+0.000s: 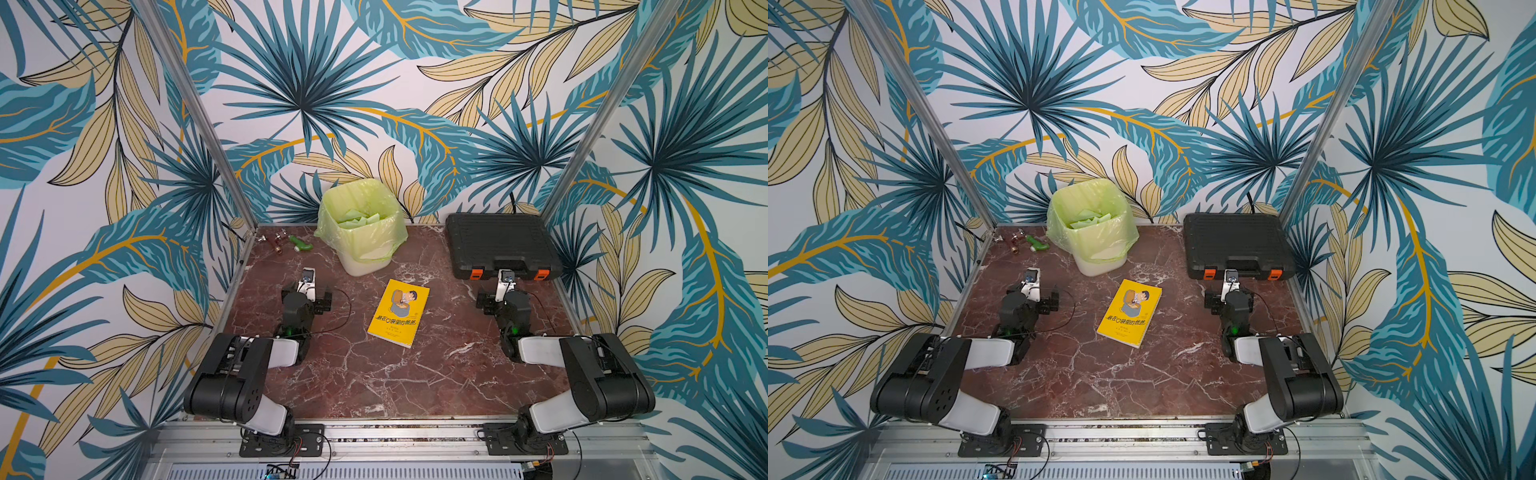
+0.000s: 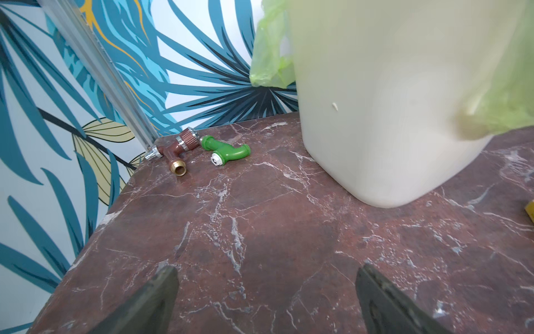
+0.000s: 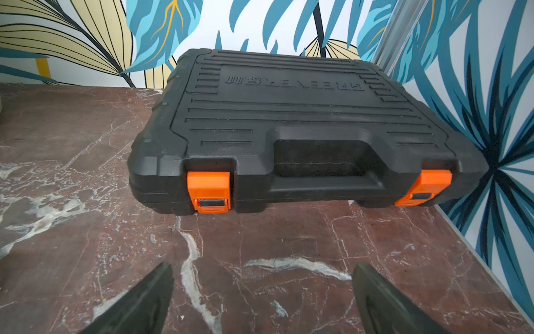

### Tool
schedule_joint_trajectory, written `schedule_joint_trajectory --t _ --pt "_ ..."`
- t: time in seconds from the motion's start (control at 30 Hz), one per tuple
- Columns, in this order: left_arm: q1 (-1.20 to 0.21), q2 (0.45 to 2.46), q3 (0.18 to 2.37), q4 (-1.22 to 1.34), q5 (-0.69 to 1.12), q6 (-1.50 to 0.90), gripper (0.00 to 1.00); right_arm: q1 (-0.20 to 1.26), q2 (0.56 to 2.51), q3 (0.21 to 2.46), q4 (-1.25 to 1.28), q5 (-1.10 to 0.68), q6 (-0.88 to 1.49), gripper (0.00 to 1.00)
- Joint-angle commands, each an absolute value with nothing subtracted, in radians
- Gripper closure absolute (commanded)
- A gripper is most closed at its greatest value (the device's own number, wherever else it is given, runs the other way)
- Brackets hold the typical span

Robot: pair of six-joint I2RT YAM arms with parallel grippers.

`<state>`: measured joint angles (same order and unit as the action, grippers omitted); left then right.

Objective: Peel off the used sticky note
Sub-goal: Reset both arms

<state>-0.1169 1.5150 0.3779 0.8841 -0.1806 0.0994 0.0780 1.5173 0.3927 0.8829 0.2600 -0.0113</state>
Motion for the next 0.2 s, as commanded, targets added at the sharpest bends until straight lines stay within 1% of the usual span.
schedule_joint_trajectory --t 0.0,0.17 --pt "-0.109 1.519 0.390 0.857 -0.221 0.080 0.00 0.075 1.517 0.383 0.915 0.248 -0.002 0.01" --pt "-0.109 1.519 0.390 0.859 -0.222 0.080 0.00 0.075 1.516 0.382 0.916 0.249 -0.001 0.00"
